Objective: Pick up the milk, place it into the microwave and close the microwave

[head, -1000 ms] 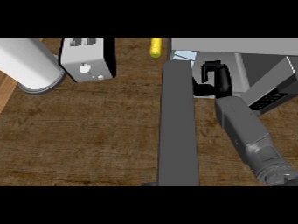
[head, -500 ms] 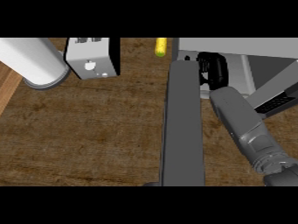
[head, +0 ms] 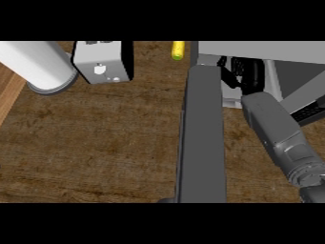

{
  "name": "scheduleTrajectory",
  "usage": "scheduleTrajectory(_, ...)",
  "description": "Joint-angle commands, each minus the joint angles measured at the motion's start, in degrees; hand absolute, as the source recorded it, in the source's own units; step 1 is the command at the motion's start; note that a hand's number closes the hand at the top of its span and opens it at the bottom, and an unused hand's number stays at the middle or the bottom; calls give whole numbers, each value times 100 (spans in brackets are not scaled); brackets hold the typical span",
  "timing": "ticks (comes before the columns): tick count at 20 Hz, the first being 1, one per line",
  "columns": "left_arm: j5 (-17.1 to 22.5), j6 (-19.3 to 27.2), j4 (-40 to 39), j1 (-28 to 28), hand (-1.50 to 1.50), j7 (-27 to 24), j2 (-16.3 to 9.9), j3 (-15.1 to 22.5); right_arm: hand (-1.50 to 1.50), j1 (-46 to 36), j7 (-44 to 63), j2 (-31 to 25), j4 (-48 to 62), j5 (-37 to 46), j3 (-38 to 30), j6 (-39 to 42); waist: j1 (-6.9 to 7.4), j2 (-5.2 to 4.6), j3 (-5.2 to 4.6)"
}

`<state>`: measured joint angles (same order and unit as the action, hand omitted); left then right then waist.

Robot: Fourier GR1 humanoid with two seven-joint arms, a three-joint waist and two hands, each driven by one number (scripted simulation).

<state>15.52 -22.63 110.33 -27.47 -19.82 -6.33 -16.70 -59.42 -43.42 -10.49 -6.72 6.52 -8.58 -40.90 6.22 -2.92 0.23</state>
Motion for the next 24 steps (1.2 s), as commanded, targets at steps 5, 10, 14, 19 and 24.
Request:
scheduleTrajectory(5, 11, -5, -122, 107, -150, 98, -10, 22, 150, 230, -122, -302, 175, 36, -44, -22, 89, -44, 10)
scheduleTrajectory(10, -50, 12, -181, 322, -150, 108, -9, 110, 150, 185, 93, -440, 300, 100, -22, -329, 152, -97, 11)
scheduleTrajectory(14, -26, 75, -217, 483, -150, 211, -98, 22, 150, 156, 84, -450, 336, 256, 122, -204, 194, -108, 16)
scheduleTrajectory(19, -221, 85, -410, 487, -150, 148, 19, 194, -150, 182, 121, -239, 405, 421, 269, -523, 266, -136, 15)
scheduleTrajectory(24, -275, 106, -480, 645, -150, 44, 22, 191, -150, 67, 162, -91, 282, 388, 215, -718, 281, -123, 14)
